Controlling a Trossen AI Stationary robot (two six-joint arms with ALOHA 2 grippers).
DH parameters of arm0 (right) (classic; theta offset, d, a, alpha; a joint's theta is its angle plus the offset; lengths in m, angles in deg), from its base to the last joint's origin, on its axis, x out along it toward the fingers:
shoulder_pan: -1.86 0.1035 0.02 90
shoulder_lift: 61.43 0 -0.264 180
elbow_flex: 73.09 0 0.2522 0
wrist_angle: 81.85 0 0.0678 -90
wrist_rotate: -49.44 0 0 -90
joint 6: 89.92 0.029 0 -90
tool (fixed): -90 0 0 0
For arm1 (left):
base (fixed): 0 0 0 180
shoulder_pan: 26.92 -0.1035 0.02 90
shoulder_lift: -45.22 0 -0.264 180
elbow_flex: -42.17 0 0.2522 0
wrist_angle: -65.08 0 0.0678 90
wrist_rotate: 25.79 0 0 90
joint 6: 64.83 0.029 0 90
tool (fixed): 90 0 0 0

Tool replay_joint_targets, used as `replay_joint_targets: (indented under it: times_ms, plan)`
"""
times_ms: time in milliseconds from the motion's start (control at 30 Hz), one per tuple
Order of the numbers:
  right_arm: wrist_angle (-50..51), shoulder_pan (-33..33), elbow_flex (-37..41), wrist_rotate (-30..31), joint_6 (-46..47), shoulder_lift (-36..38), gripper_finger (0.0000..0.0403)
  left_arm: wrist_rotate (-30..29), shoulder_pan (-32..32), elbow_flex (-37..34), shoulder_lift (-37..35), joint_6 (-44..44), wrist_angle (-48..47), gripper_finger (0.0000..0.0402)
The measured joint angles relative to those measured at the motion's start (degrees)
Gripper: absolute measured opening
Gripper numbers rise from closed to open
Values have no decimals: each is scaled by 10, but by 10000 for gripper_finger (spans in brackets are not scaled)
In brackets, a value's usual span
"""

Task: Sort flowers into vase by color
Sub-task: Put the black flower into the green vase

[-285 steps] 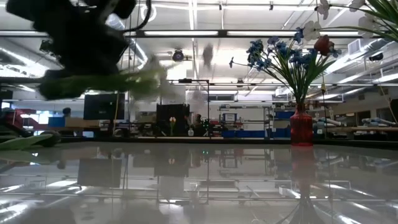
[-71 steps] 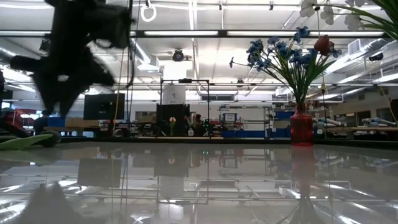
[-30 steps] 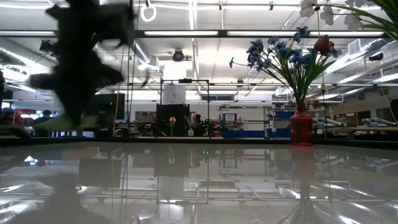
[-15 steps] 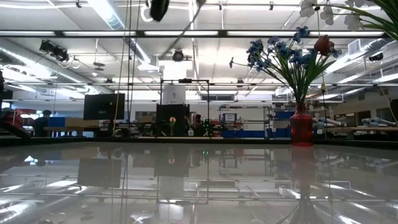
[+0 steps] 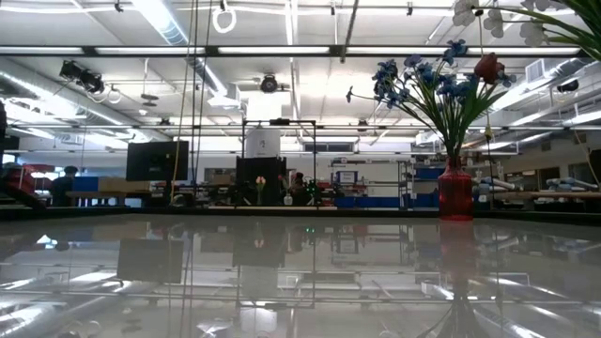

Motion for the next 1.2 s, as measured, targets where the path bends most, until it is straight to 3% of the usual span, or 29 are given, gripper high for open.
replay_joint_targets:
  times_ms: [333,600,833,1033,1200]
  plan:
    - [-19,0,0,30,-22,-38,215,62,0,108,79,52,-4,9]
    - [-38,-5,0,52,-64,-60,195,132,0,152,136,52,-3,9]
    - [-38,-8,0,24,-61,-74,137,144,0,155,139,52,0,9]
    - [-39,-7,0,24,-61,-74,27,144,0,155,139,51,-2,14]
    - [-38,-6,0,28,-63,-73,17,143,0,155,138,64,-4,50]
